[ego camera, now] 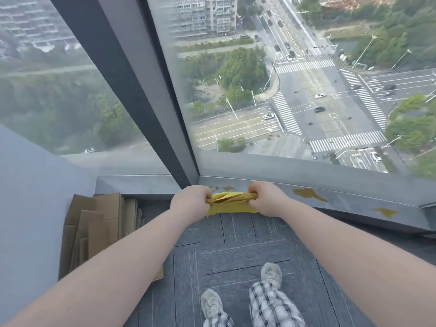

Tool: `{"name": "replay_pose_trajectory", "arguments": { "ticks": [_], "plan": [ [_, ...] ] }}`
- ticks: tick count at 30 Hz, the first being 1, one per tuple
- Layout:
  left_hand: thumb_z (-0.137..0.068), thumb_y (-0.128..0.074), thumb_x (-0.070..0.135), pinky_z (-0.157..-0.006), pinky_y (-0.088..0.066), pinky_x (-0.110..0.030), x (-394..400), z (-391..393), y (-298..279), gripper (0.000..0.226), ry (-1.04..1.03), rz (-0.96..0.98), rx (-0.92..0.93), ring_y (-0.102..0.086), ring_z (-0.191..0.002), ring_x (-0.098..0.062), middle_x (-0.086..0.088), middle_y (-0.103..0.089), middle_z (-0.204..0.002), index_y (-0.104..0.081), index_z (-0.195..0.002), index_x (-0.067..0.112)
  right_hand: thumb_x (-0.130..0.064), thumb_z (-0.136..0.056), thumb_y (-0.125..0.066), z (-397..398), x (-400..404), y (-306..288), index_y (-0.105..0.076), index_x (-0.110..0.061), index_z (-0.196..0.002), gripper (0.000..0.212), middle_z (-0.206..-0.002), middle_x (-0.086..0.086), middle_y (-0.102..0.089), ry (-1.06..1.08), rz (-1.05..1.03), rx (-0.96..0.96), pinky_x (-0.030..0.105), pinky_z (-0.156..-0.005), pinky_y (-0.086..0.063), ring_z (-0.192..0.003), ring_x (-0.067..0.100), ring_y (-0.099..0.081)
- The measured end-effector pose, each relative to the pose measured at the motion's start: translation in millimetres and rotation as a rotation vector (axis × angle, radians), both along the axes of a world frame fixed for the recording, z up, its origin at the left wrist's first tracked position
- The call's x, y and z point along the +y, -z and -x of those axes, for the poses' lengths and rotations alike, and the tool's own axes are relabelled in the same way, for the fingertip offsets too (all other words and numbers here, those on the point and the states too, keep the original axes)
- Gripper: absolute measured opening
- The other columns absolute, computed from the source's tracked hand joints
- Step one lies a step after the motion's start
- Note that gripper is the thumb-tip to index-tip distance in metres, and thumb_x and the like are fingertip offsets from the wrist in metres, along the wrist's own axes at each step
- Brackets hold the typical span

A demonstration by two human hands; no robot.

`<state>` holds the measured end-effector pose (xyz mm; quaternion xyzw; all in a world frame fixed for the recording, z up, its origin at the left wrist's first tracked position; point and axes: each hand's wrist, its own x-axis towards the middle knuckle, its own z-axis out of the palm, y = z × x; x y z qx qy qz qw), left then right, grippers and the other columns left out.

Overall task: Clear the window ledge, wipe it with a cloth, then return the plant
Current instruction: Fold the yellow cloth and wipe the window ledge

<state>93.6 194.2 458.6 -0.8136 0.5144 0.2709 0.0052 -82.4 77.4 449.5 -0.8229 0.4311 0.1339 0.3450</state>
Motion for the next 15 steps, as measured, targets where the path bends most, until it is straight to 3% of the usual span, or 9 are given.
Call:
{"name": "replay_pose_trajectory", "arguments": {
  "ticks": [7, 12, 15],
  "plan": [
    [-0.084, -0.053, 0.017, -0.064, -0.039, -0.028, -42.7, -34.0, 103.3, 0.012, -0.102, -0.016, -0.005, -0.056, -0.086, -0.023, 0.003, -0.061, -0.09, -0.057, -0.079, 0.027, -0.015, -0.084, -0.056, -41.3, -44.8, 101.5, -0.038, -0.028, -0.063, 0.03, -0.069, -0.007, -0.046, -0.088, -0.045, 0.002, 0.029, -0.064, -0.036, -0.08, 0.025, -0.049],
    [-0.085, -0.054, 0.019, -0.067, -0.04, -0.029, -73.9, -50.3, 210.5, 0.011, -0.154, 0.035, -0.02, -0.054, -0.086, -0.024, 0.002, -0.064, -0.092, -0.064, -0.086, 0.025, -0.013, -0.083, -0.054, -54.7, -78.1, 198.7, -0.048, -0.02, -0.077, 0.011, -0.077, 0.0, -0.052, -0.108, -0.032, -0.002, 0.031, -0.064, -0.041, -0.079, 0.025, -0.051],
    [-0.085, -0.053, 0.019, -0.067, -0.041, -0.029, -88.0, -56.2, 281.7, 0.011, -0.161, 0.032, -0.026, -0.055, -0.087, -0.025, 0.003, -0.063, -0.09, -0.064, -0.087, 0.024, -0.013, -0.084, -0.054, -62.9, -93.7, 267.1, -0.046, -0.023, -0.073, 0.016, -0.075, -0.002, -0.05, -0.105, -0.015, -0.008, 0.032, -0.067, -0.042, -0.079, 0.025, -0.05]
  ]
}}
